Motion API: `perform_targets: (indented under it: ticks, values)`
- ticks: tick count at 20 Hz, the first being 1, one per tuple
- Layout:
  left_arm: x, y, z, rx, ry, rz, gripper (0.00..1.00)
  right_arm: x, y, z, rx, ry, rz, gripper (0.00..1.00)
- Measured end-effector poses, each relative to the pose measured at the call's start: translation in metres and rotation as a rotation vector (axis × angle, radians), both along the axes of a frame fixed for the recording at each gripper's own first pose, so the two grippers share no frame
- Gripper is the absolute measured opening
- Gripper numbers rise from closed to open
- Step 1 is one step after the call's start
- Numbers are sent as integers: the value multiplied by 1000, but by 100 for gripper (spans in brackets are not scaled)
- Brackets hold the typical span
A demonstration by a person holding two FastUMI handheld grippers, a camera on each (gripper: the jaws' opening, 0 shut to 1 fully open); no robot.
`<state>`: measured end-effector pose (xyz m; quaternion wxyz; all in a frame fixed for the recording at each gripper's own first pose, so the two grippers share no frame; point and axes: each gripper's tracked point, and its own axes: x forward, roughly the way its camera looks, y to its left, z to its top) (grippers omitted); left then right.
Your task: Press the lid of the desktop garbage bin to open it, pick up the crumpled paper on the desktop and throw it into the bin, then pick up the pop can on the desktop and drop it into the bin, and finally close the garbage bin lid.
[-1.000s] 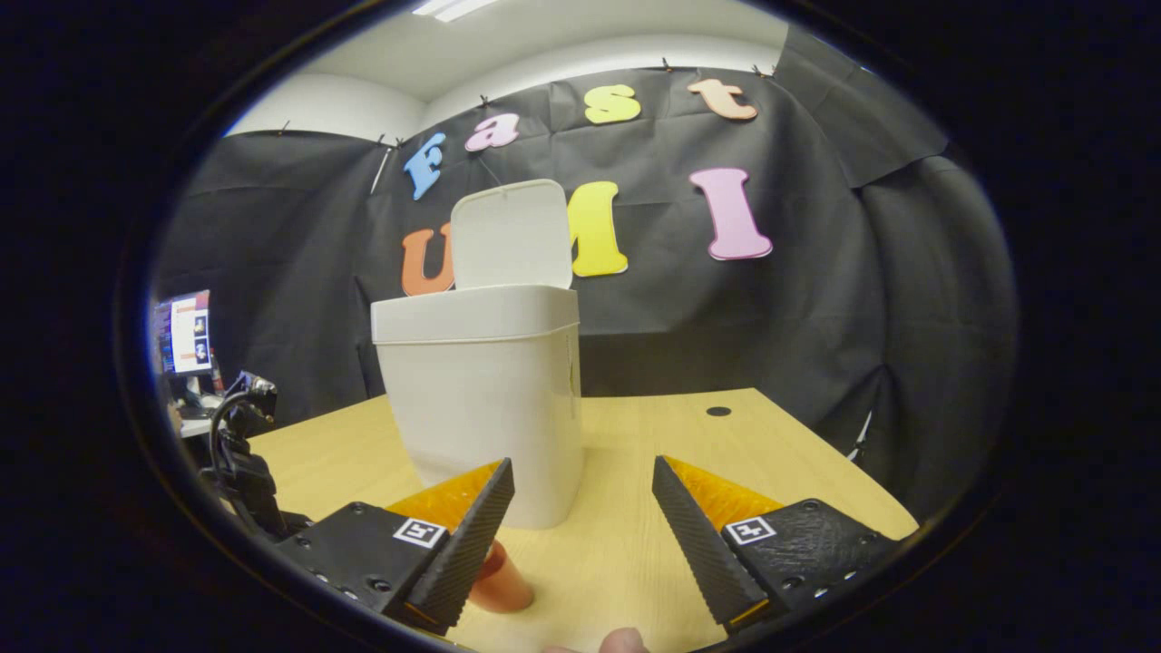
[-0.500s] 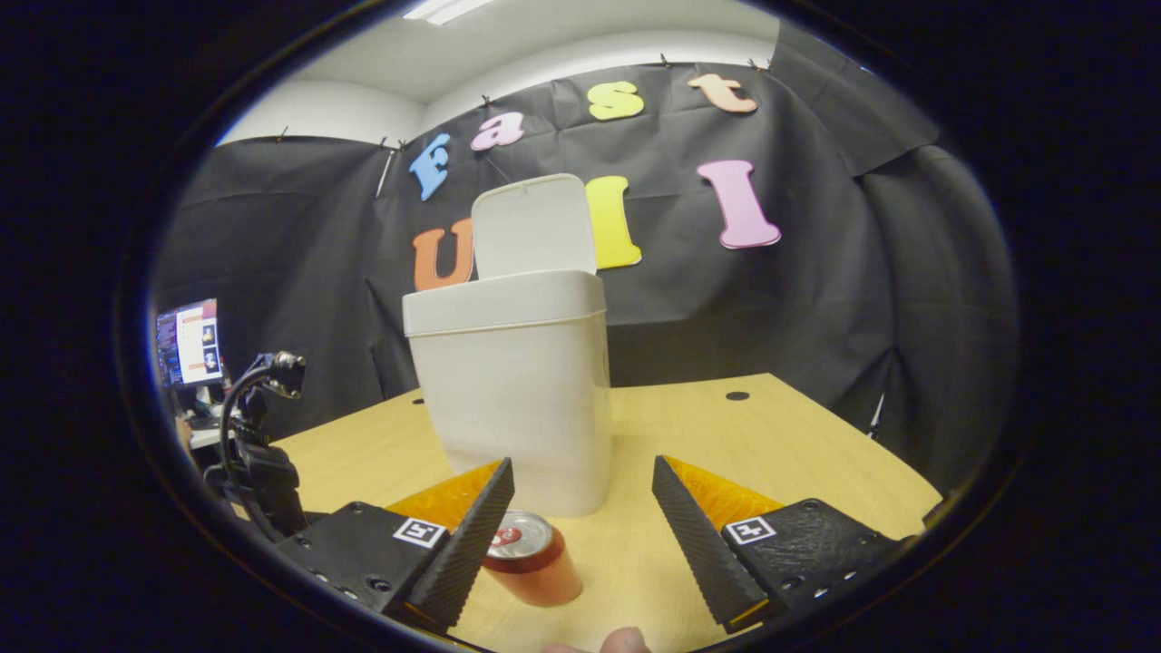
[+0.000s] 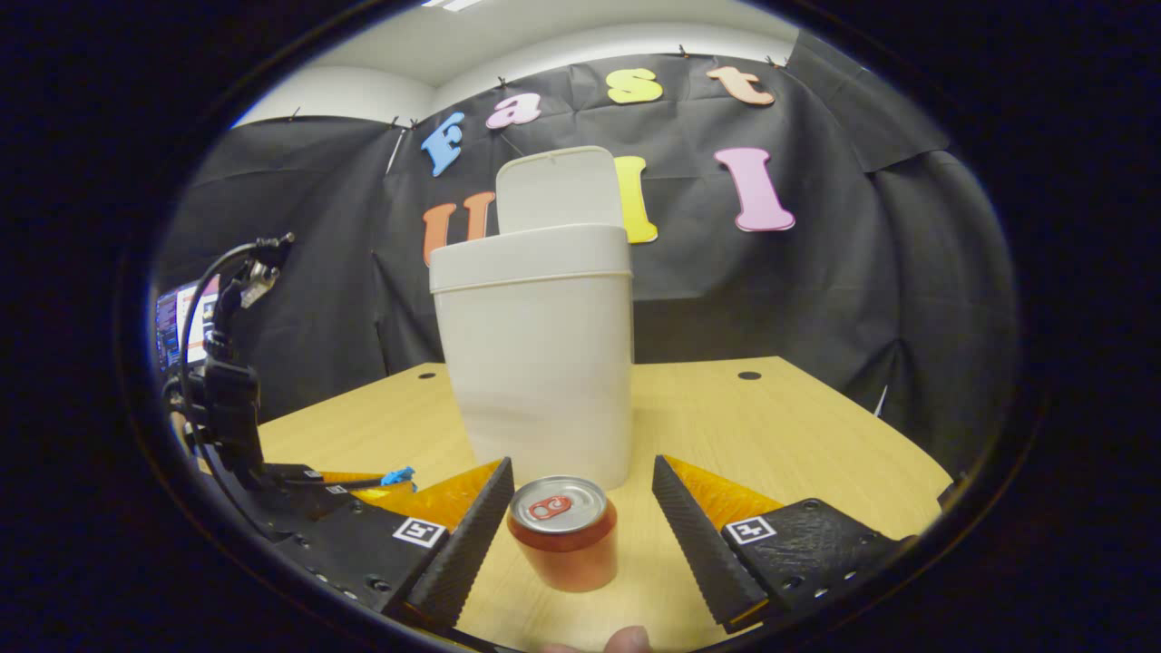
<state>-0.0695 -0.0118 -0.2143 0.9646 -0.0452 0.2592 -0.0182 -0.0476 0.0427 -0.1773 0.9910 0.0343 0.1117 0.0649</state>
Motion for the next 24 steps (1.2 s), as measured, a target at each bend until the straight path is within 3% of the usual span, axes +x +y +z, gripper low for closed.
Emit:
perform_targets:
  ticks: [6, 7, 8, 10, 11, 16, 24]
  values:
    - [4, 9, 14, 11, -57, 13, 27, 4, 6, -30, -21, 64, 7, 96]
    - [5, 10, 17, 16, -67, 16, 31, 4, 7, -37, -24, 79, 7, 96]
    - [7, 10, 22, 19, -77, 18, 27, 5, 7, -42, -26, 95, 8, 96]
    - [10, 12, 30, 22, -103, 21, 31, 4, 9, -54, -22, 135, 15, 95]
    - [11, 12, 35, 20, -116, 22, 28, 3, 10, -62, -18, 159, 20, 95]
    - [17, 13, 53, 25, -168, 27, 27, 1, 13, -81, 0, 249, 24, 96]
    - [44, 39, 131, 18, -332, 87, 27, -6, 13, -104, -35, 342, 21, 95]
